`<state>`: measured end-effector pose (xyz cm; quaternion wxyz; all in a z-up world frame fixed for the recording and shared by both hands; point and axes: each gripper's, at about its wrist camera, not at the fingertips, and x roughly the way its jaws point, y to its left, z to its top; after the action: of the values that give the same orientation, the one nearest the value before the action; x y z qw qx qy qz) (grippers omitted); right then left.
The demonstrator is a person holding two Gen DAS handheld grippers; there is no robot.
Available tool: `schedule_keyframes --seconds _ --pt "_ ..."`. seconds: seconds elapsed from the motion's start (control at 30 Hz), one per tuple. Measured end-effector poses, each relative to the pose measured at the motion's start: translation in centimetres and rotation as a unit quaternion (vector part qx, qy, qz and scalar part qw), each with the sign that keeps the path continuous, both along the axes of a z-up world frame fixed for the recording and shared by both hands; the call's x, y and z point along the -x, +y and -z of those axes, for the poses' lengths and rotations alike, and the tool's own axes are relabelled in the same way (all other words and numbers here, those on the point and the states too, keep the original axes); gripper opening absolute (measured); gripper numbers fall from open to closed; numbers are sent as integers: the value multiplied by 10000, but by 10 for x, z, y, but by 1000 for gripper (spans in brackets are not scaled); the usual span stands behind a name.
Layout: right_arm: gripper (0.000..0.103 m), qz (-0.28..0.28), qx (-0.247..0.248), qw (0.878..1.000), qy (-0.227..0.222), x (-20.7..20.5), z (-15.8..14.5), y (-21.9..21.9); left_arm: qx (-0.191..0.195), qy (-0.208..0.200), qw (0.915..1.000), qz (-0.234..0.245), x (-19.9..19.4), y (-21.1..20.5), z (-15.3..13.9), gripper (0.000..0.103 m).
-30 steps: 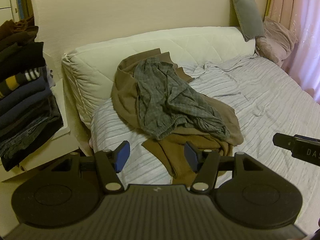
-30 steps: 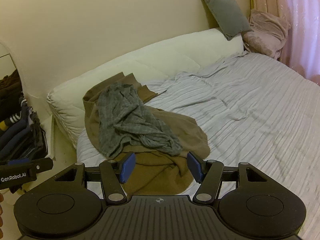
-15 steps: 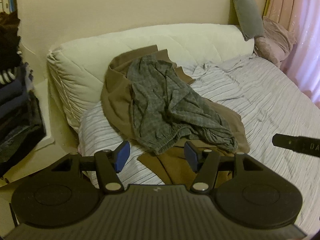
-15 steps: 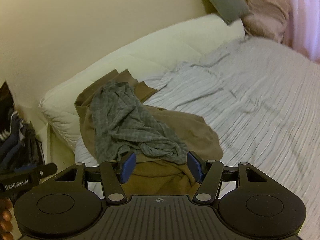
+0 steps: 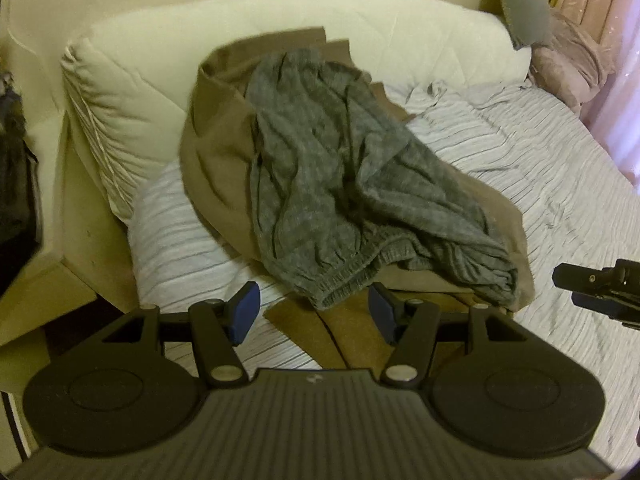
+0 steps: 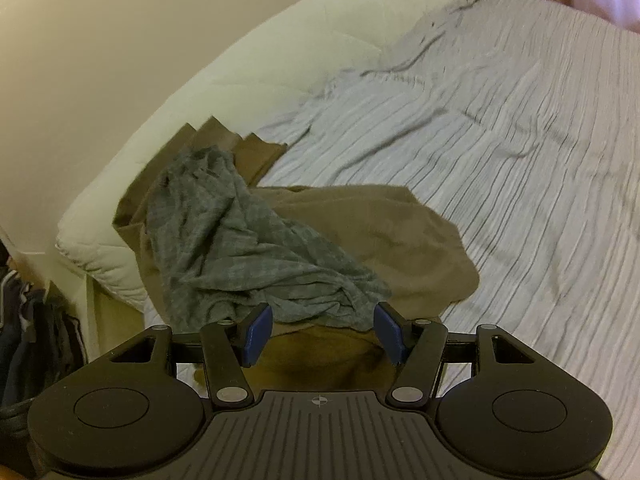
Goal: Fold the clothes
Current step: 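Move both tools toward the grey plaid shorts on the clothes pile, then grasp the grey shorts with both grippers and lift them off the pile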
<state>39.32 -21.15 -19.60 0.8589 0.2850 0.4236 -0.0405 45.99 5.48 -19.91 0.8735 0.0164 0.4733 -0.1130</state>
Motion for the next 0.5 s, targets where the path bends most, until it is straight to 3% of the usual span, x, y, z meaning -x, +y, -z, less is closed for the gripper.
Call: schedule_keyframes --seconds 0.23,0.5 --pt "60 -78 268 9992 271 -24 36 3 -150 266 9995 -26 -20 0 40 55" --pt "60 -133 309 9984 446 -42 68 9 74 411 9990 -131 -39 5 74 55"
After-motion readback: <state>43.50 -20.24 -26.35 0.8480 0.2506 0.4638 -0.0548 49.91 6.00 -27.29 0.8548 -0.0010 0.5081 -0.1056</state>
